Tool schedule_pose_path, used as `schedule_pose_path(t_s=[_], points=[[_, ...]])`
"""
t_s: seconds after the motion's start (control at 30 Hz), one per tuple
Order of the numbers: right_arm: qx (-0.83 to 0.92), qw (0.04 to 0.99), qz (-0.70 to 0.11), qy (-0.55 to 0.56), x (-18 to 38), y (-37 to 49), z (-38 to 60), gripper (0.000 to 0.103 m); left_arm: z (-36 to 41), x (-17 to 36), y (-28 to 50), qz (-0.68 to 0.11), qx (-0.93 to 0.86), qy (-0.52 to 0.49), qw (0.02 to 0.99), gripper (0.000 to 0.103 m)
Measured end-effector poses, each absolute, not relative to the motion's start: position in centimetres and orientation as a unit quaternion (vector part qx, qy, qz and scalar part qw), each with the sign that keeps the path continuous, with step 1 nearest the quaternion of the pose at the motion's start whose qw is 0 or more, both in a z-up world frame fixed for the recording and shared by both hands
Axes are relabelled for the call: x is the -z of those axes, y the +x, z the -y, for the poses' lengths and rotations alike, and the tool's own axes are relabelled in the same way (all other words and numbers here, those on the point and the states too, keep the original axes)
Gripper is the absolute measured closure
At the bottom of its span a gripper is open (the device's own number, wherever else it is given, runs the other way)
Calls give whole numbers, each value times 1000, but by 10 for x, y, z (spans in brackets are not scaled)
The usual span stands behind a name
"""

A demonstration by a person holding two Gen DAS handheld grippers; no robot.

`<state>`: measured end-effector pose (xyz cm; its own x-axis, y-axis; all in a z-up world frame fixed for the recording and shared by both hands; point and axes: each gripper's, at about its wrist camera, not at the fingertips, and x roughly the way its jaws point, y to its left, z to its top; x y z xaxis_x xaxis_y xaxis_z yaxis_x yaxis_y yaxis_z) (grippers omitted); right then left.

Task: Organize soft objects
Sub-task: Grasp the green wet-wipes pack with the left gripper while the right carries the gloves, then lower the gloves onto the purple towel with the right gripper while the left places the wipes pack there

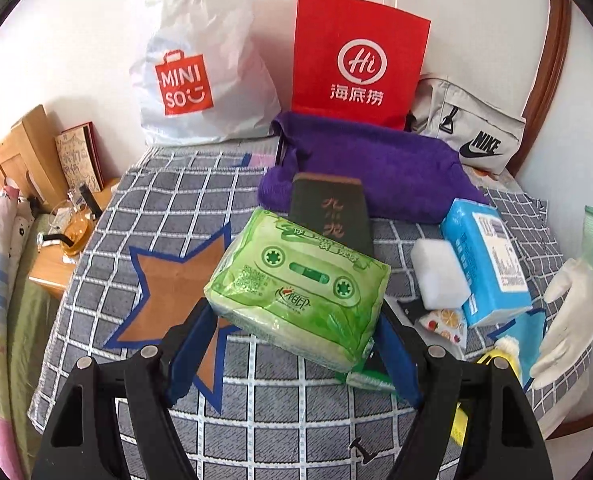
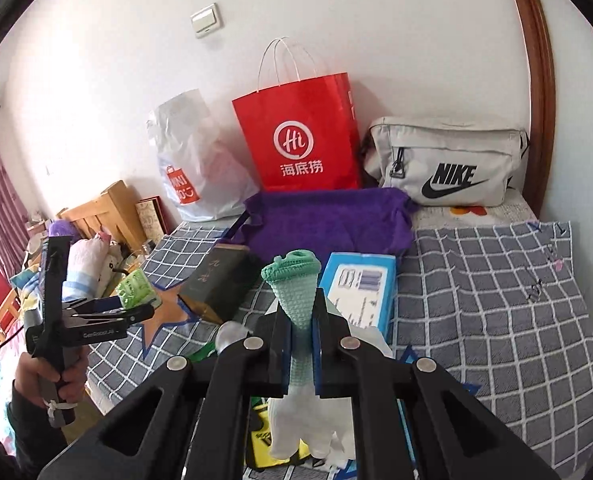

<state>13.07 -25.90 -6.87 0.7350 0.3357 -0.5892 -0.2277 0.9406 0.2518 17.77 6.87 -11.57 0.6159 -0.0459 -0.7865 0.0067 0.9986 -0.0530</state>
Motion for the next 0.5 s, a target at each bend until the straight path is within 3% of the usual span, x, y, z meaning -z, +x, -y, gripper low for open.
schedule_pose_path(t_s=[0.5], points=[[-129,936,-323,47,36,222,252,95,-46,62,242,-412,-9,6,911,26]])
